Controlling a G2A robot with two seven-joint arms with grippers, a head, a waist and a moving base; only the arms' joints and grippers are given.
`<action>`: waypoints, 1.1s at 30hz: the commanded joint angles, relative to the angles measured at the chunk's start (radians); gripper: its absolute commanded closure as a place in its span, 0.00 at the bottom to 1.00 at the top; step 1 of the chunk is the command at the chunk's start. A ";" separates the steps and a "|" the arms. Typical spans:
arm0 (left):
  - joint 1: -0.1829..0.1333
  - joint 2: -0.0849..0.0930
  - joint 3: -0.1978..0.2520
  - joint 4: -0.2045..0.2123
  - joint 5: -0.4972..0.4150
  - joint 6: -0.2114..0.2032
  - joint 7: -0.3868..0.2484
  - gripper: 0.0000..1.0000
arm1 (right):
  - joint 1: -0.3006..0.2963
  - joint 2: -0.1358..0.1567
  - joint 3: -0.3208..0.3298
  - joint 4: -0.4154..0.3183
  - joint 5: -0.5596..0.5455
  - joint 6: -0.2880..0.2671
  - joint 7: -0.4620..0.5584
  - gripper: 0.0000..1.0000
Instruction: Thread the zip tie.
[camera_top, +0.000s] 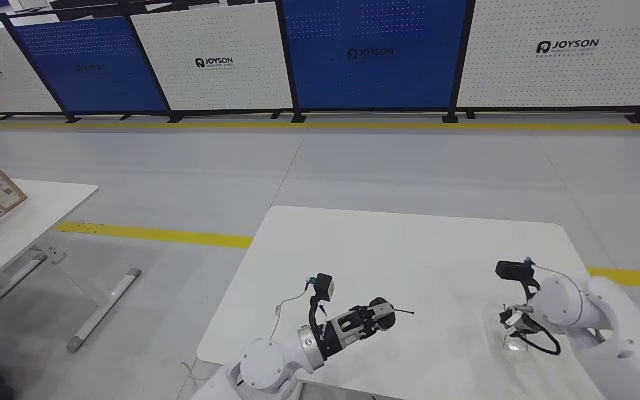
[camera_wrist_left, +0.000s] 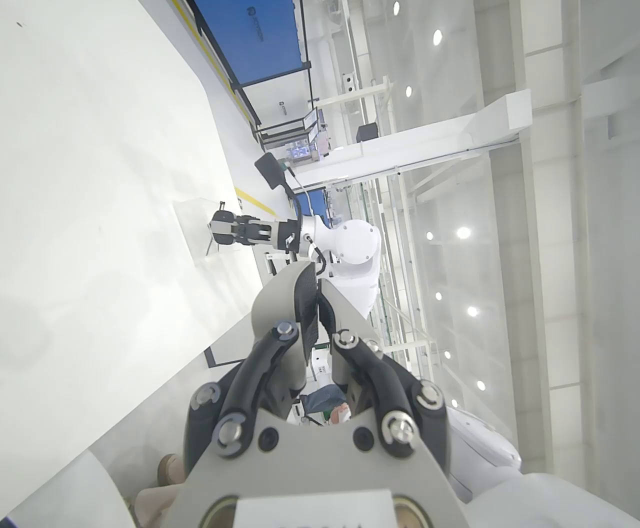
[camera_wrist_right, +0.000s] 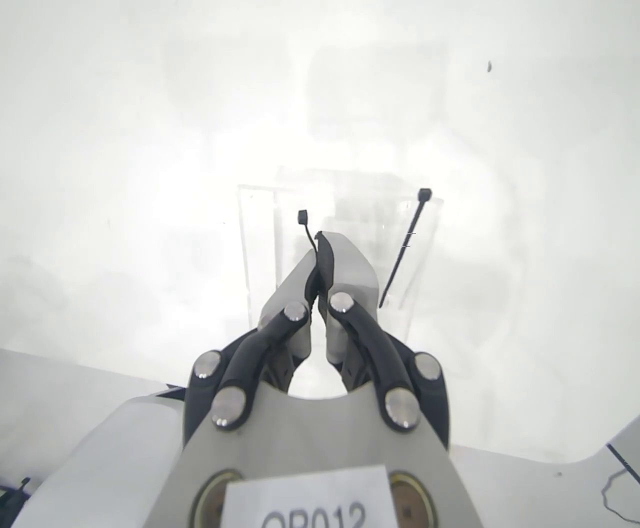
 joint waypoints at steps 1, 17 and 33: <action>0.000 0.000 0.000 0.000 0.000 0.000 0.000 1.00 | -0.055 0.016 0.063 -0.054 0.007 0.003 -0.036 1.00; 0.000 0.000 0.000 0.000 0.000 0.000 0.000 1.00 | -0.254 0.046 0.256 -0.187 0.113 -0.001 -0.261 1.00; 0.000 0.000 0.000 0.000 0.000 0.000 0.000 1.00 | -0.372 0.048 0.376 -0.265 0.176 0.003 -0.445 1.00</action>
